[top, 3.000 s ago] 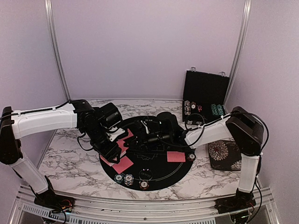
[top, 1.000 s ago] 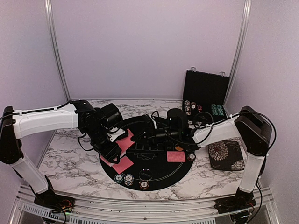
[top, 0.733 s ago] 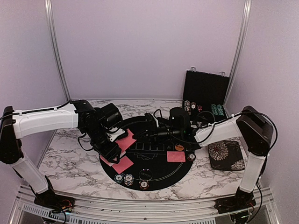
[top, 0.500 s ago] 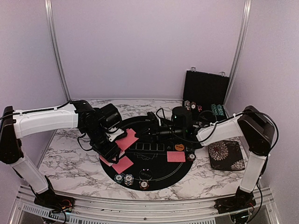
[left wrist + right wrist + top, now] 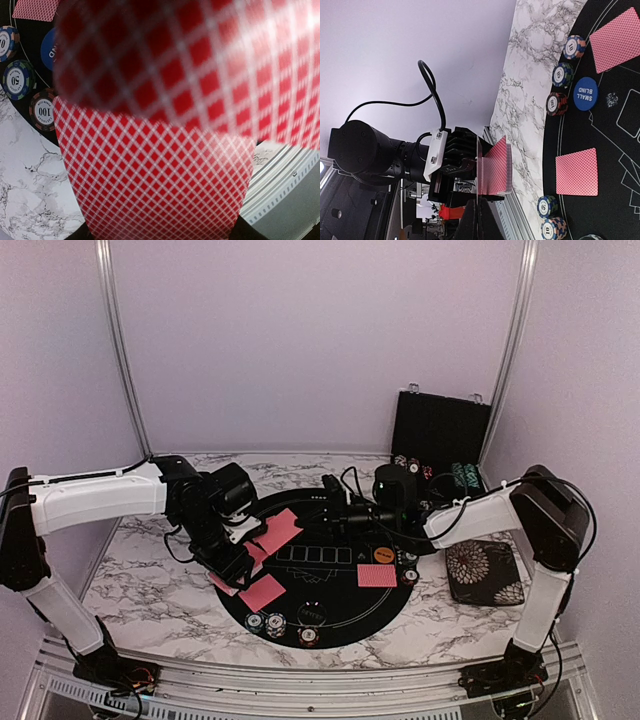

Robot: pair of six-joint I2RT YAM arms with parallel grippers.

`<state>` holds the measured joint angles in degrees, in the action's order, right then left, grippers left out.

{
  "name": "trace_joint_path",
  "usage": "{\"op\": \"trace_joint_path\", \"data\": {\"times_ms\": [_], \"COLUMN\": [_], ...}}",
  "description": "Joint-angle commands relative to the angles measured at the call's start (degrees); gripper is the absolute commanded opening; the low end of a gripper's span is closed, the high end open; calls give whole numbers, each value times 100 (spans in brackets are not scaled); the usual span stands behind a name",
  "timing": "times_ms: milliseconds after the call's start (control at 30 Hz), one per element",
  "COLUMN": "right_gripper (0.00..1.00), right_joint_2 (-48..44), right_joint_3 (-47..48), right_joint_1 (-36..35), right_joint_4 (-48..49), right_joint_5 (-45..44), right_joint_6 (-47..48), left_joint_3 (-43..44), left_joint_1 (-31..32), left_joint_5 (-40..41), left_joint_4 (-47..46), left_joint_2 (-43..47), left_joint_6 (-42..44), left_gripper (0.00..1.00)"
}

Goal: Distribute texas hold em gaming equipment
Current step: Pick up the poker card from the face-down deck piles, then distribute the small blind button in the dealer area.

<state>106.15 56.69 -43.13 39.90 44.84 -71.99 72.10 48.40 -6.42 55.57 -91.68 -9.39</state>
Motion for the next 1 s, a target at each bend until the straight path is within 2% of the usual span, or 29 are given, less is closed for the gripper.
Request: {"op": "trace_joint_path", "data": {"times_ms": [0, 367, 633, 967], "right_gripper": [0, 0, 0, 0], "right_joint_2": [-1, 692, 1801, 2951], "right_joint_3": [119, 778, 2329, 3722], "right_joint_1": [157, 507, 600, 608], "right_joint_4": [39, -595, -1645, -2296], "right_joint_5": [94, -54, -461, -800], "right_joint_6": [80, 664, 1370, 1557], "left_joint_3": [-78, -204, -216, -264], "left_joint_1": [-49, -151, -190, -228], "left_joint_5": [-33, -42, -31, -47], "left_joint_4": [42, 33, 28, 33], "left_joint_2": [219, 365, 432, 480], "left_joint_6": [69, 83, 116, 114], "left_gripper": [51, 51, 51, 51]}}
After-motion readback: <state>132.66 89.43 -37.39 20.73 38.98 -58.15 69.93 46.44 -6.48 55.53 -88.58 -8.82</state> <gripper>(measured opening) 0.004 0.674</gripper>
